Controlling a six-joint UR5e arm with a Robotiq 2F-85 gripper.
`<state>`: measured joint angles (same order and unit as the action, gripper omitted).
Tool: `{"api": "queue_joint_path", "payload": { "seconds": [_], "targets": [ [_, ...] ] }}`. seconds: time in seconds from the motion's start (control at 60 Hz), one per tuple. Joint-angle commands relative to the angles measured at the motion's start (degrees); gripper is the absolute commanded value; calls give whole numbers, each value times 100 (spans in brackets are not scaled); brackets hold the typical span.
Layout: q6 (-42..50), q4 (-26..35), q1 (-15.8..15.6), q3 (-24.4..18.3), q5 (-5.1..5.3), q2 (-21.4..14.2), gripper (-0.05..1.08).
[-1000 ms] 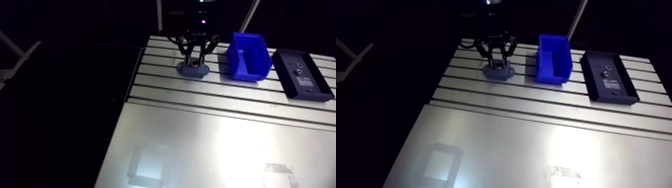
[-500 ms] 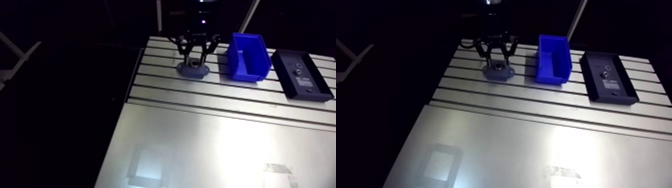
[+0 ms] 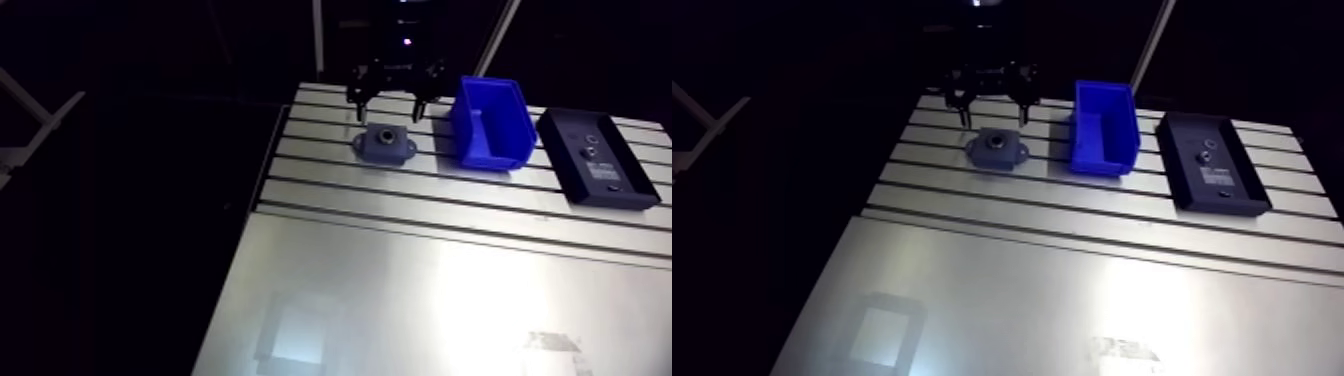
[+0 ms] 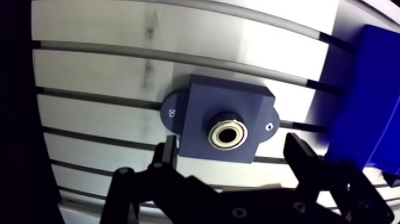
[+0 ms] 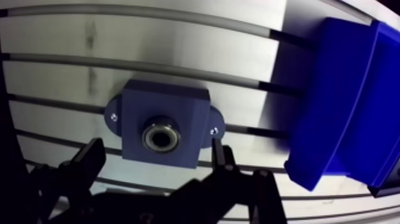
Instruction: Pick up the bearing and press it into the housing until flush.
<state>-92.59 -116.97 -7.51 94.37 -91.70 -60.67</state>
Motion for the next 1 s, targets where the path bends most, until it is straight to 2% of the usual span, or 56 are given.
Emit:
{"api": "queue_joint_path", "payload": {
  "seconds": [0.017, 0.033, 0.05, 0.067, 0.083, 0.1, 0.117, 0.133, 0.167, 0.183, 0.2, 0.383, 0.567, 0.767, 1.0],
  "targets": [
    [9, 97, 3, -46, 8, -151, 28],
    [9, 97, 3, -46, 8, -151, 28],
    [9, 99, -4, -46, 0, -195, 35],
    [9, 99, -4, -46, 0, -195, 35],
    [9, 107, -5, -54, -1, -239, 44],
    [9, 107, -5, -54, -1, -239, 44],
    [9, 116, 2, -55, -1, -268, 52],
    [9, 116, 2, -55, -1, -268, 52],
    [9, 117, 3, -64, -1, -273, 74],
    [9, 117, 3, -64, -1, -273, 74],
    [9, 117, 11, -64, -1, -266, 85],
    [1, 101, 21, -56, -1, -204, 105],
    [0, 98, 20, -46, 8, -178, 107],
    [18, 73, 21, -71, 68, -133, 107],
    [44, 73, 21, -39, 62, -117, 107]
  ]
}}
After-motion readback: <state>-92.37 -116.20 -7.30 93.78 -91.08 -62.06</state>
